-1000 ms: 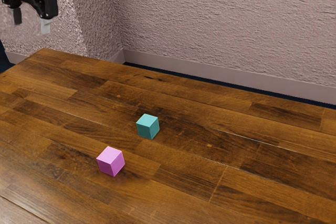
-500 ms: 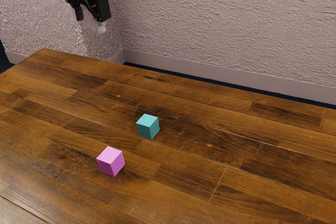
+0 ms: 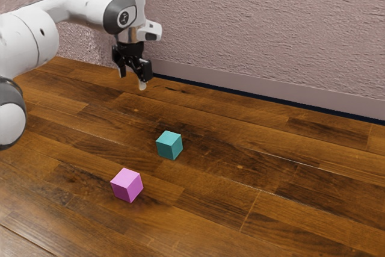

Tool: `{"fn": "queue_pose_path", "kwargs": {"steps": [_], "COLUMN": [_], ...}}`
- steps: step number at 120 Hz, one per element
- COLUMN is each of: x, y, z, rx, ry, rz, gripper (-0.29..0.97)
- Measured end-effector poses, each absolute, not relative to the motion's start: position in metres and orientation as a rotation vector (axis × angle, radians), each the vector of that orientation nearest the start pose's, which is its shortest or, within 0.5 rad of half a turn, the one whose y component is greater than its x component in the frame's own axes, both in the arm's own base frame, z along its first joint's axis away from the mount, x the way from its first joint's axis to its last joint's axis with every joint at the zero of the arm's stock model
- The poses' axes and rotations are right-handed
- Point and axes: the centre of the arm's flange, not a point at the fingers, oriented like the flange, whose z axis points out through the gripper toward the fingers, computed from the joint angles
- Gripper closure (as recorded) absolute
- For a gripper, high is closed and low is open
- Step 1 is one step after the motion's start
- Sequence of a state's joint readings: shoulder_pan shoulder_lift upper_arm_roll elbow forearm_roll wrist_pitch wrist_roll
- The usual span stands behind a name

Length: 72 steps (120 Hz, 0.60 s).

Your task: Pick up the blue block with one arm, and put the blue block on the pink block with one arm

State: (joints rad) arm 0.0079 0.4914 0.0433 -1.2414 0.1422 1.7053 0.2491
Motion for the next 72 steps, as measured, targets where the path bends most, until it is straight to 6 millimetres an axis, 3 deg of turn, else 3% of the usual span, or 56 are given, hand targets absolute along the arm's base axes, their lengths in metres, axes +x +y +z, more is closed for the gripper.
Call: {"fn": "queue_pose_path", "kwargs": {"steps": [9, 23, 42, 72], "x": [0.704, 0.697, 0.691, 0.687], "y": [0.042, 0.039, 0.035, 0.030], "z": [0.463, 0.420, 0.399, 0.345], "rx": [-2.983, -3.025, -3.084, -3.147], "ry": [0.338, 0.324, 0.243, 0.081], "rz": [0.080, 0.129, 0.110, 0.167], "gripper": [0.00, 0.00, 0.00, 0.00]}}
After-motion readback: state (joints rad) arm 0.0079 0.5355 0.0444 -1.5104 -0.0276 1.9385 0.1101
